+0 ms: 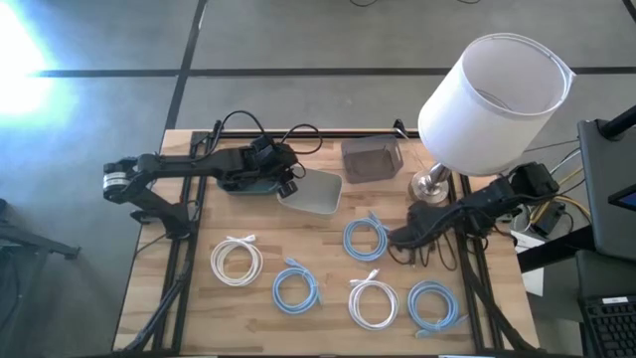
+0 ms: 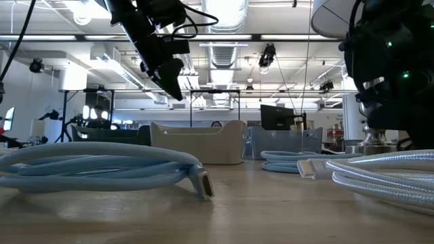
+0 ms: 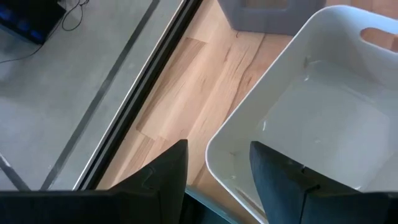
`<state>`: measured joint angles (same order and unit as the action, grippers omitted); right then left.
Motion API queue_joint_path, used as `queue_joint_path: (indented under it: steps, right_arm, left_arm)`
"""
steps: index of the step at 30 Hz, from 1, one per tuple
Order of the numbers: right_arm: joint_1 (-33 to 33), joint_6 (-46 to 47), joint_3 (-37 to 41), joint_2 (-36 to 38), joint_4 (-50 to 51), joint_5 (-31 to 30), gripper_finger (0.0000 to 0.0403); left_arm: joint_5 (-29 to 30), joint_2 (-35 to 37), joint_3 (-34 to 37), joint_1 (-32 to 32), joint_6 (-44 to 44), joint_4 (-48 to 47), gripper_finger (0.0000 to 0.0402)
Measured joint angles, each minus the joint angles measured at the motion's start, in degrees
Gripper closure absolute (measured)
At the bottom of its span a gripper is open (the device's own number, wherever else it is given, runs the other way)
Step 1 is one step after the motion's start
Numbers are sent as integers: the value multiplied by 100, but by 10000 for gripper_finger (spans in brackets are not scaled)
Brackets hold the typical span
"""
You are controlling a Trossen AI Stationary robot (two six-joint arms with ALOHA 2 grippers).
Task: Pick & Place USB Port
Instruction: Put the black charger cable into the gray bin
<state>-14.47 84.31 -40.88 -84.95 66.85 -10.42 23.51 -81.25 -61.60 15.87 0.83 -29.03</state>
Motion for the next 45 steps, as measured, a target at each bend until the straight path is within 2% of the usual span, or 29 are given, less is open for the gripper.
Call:
queue_joint_path:
  steps: [4,8,11,17,21,23,28,35,40,45]
  right_arm:
    - [12,-543,-61,43,-231,59,383]
    - [12,-903,-301,104,-263,45,388]
    - [-1,-1072,-560,190,-278,-35,388]
    - [-227,-1617,-1242,227,-291,-978,389]
    - [-390,-2022,-1661,227,-371,-1751,389]
    - [-419,-2266,-1820,227,-560,-2109,389]
    - [-414,-3202,-1991,227,-1427,-2443,389]
    - [-368,-5061,-1950,227,-3196,-2434,389]
    - [-335,-5866,-1950,227,-4031,-2429,390]
    - [-291,-6179,-1928,227,-4197,-2425,390]
  left_arm:
    - [-63,0,0,-1,-80,10,225]
    - [-346,0,2,-1,-200,82,225]
    - [-839,0,2,-8,-317,219,225]
    - [-2406,0,2,-166,-535,840,225]
    - [-3053,0,2,-468,-812,1564,225]
    - [-3110,0,2,-670,-917,1961,225]
    - [-2974,-28,2,-1190,-1175,2800,225]
    - [-1646,-200,7,-1791,-1227,3088,225]
    - [-1596,-499,2,-1977,-1317,3609,225]
    - [-1609,-739,2,-2010,-1691,3918,225]
